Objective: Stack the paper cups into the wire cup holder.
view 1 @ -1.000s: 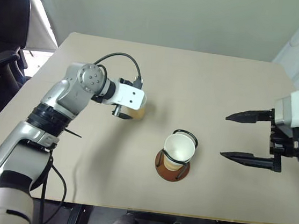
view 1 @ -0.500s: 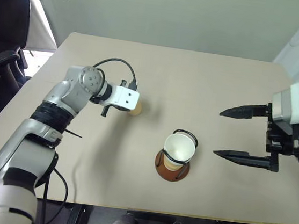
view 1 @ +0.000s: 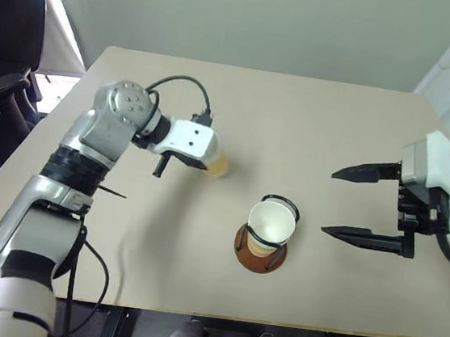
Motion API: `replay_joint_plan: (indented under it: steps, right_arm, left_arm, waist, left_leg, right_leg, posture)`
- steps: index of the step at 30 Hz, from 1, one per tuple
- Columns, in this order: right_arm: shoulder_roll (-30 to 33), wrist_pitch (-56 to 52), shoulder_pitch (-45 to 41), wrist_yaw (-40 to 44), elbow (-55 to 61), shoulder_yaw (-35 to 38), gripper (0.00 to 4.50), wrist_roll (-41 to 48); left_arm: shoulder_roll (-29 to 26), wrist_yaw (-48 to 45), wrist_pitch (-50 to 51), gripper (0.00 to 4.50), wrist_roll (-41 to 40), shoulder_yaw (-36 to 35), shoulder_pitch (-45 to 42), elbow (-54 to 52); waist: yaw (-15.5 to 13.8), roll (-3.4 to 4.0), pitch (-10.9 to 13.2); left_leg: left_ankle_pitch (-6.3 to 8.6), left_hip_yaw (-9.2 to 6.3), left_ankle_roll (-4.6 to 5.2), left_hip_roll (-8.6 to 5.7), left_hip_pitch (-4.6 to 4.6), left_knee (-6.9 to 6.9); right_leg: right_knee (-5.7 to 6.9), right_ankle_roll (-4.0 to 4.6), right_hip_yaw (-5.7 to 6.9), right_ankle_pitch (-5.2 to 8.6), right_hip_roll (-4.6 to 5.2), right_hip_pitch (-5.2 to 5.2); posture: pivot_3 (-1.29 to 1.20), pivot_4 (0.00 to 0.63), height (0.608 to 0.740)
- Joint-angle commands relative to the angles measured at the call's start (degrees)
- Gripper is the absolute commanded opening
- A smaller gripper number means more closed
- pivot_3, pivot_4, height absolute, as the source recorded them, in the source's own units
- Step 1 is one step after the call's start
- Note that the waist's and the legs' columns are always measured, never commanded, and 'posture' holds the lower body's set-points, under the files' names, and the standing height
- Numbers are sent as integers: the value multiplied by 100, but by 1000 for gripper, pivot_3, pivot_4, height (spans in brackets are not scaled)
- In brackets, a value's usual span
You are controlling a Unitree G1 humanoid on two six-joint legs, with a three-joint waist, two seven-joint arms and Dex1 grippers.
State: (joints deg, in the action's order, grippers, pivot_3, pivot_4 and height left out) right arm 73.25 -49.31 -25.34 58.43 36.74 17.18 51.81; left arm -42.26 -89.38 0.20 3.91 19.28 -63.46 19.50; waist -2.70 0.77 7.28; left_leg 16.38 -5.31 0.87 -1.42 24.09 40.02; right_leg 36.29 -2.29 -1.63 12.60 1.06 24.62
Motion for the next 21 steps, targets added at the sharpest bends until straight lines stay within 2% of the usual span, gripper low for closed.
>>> replay_joint_plan:
  steps: [1, 12, 21]
  right_arm:
    - [-145, 506, 286, 276, 20, 533, 4427, -235]
    - [-58, 804, 1149, 1108, -195, 1096, 4427, -437]
    - [-50, 979, 1320, 1207, -239, 1117, 4427, -626]
  left_arm:
    - [-106, -306, 503, 17, -529, -228, -254, -632]
    - [-386, -312, 1298, 17, -1989, 264, -938, -1399]
    - [-404, -312, 1829, 17, -3005, 586, -1387, -1696]
  waist:
    - [-1, 0, 0]
    - [11, 0, 0]
    - [17, 0, 0]
  left_leg:
    - [0, 1, 0, 0, -1, 1]
    - [0, 4, 1, -1, -14, 17]
    - [0, 6, 1, -1, -17, 16]
  right_leg:
    - [2, 0, 0, 0, 0, 0]
    - [43, 0, -5, 0, 3, -2]
    - [48, 0, -5, 0, 4, -2]
  posture:
    - [0, 150, 740]
    - [0, 150, 740]
    - [0, 150, 740]
